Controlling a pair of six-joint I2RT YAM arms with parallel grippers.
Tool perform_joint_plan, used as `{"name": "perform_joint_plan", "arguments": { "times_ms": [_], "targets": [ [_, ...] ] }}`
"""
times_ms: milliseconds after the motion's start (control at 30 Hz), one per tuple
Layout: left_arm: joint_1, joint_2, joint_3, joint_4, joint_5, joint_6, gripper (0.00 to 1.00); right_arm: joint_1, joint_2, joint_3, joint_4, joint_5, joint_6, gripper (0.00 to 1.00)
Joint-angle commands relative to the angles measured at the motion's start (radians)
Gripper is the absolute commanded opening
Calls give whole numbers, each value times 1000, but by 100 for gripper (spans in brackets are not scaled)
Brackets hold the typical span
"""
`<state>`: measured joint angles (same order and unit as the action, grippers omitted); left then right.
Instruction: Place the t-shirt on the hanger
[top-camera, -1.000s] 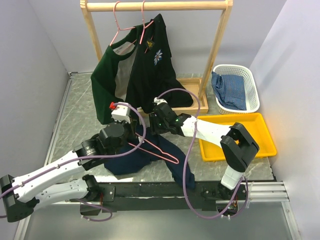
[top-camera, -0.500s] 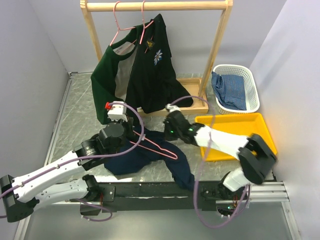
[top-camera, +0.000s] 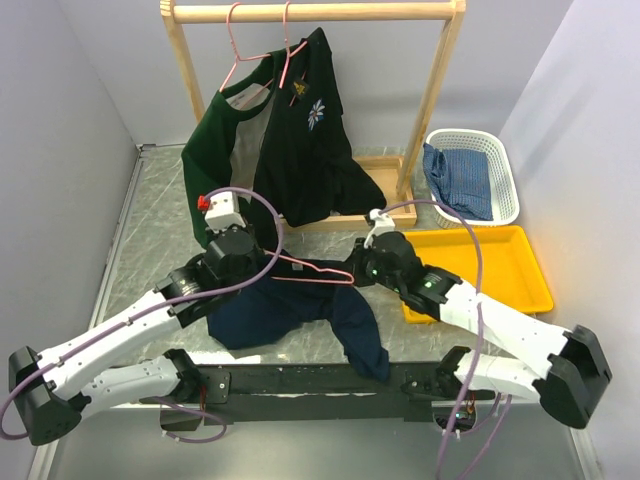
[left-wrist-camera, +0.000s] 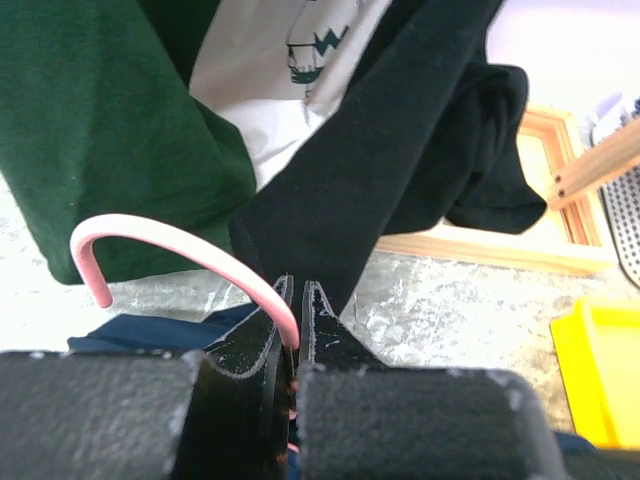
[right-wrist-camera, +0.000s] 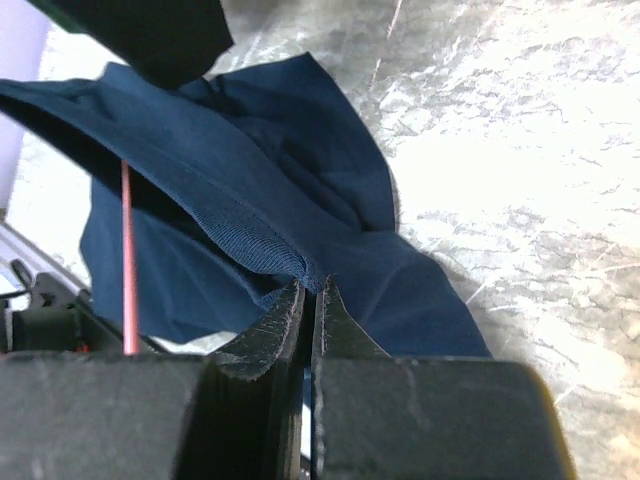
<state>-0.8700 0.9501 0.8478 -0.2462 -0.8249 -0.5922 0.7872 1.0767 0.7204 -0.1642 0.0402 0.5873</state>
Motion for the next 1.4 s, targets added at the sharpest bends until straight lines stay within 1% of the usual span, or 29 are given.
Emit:
{"name": "perform_joint_plan", "arguments": {
  "times_ms": [0,300,367,500,667,833,967,1067,1167,1200,1267,1367],
  "targets": [
    [17,10,54,-48,-121,-23,1,-5,-86,5,-58,23,6,0],
    [35,10,50,-94,-207,-70,1,-11,-193,48,-165,44,5,0],
    [35,13,50,-103,-215,-77,1,-13,-207,57,-187,58,5,0],
    [35,-16,17,-70,-217,-66,1,-34,-239,83,-234,64,-3,0],
    [37,-28,11,-91,-224,-69,1,-59,-255,143,-281,50,-14,0],
    [37,-79,-32,-39,-215,-38,1,-71,-212,231,-334,64,-40,0],
    [35,-56,-12,-71,-218,-44,1,-71,-184,296,-356,35,-53,0],
    [35,-37,-3,-48,-191,-23,1,-68,-146,361,-385,6,-72,0],
    [19,-21,19,-22,-184,3,1,-31,-107,438,-423,7,-84,0],
    [-3,-8,40,-21,-192,6,1,15,-75,483,-448,16,-90,0],
    [-29,6,65,-21,-212,21,1,58,-28,526,-465,59,-93,0],
    [-110,29,115,-16,-238,40,1,119,31,599,-488,89,-99,0]
  ]
}}
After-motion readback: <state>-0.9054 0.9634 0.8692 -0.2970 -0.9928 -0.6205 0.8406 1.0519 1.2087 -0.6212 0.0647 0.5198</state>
